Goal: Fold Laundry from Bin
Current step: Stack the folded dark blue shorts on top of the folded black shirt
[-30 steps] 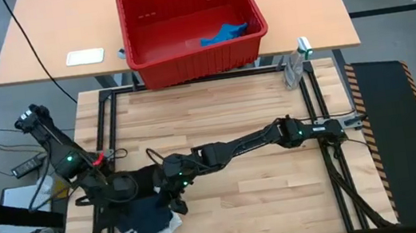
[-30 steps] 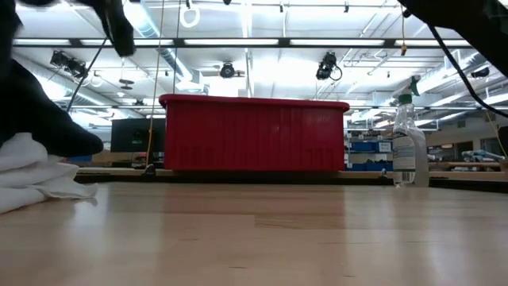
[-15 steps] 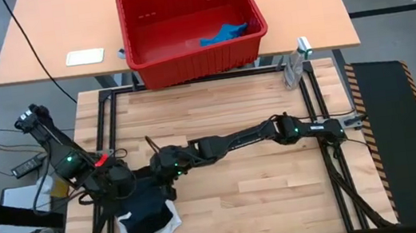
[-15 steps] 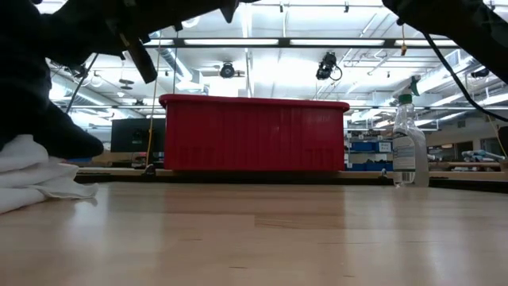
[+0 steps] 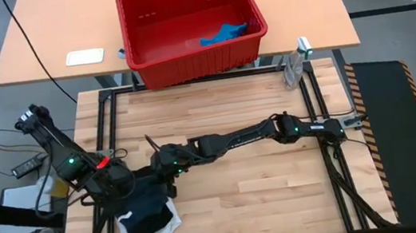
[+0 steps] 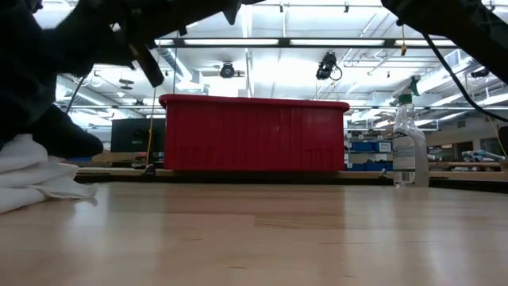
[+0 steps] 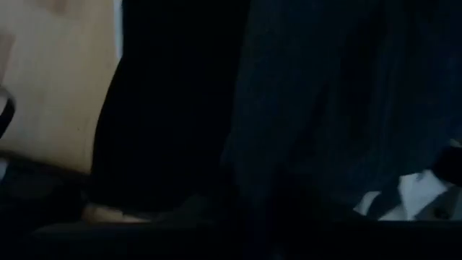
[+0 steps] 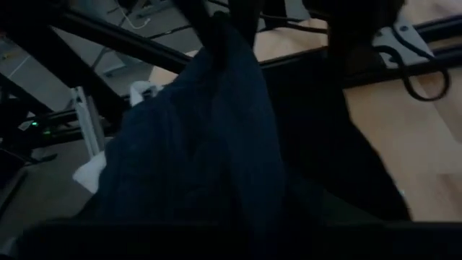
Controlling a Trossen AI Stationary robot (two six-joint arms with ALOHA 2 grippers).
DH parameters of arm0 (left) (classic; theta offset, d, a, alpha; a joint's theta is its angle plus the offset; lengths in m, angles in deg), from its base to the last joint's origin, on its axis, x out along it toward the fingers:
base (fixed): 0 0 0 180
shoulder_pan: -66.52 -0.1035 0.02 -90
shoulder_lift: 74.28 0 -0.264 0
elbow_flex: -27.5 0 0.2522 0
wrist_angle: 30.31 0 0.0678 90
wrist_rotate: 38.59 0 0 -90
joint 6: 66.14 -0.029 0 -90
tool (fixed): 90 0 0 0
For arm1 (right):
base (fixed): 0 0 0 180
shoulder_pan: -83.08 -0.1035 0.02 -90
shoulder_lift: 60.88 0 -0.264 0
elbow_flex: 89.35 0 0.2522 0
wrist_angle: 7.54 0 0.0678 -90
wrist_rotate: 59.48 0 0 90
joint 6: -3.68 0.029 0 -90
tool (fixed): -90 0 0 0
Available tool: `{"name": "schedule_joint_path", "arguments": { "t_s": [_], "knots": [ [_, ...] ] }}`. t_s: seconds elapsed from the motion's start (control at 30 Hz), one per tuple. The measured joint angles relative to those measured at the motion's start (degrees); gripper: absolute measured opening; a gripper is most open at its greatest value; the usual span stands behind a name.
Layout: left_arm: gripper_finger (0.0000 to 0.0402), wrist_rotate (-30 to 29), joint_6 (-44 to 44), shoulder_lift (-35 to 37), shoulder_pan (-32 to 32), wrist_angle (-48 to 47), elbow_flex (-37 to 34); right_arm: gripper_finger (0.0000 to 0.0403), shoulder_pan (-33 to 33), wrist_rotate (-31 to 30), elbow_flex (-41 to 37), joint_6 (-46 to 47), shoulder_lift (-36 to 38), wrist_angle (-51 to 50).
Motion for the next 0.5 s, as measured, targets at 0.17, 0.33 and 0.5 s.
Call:
{"name": "schedule_joint_path", "arguments": {
  "t_s": [0.17,0.33,0.5],
  "knots": [
    [0.0154,1.5,0.7,-0.8,0.2,-3.1,-0.1,0.0156,1.4,0.7,0.0,0.2,0.0,-1.6],
    [0.0193,1.3,0.7,0.6,0.3,-8.0,2.3,0.0204,3.7,10.6,0.8,1.1,0.2,-1.7],
    [0.0198,-5.2,0.7,1.3,0.3,-11.4,7.2,0.0213,6.3,15.5,1.5,7.5,0.7,-2.5]
  ]
}}
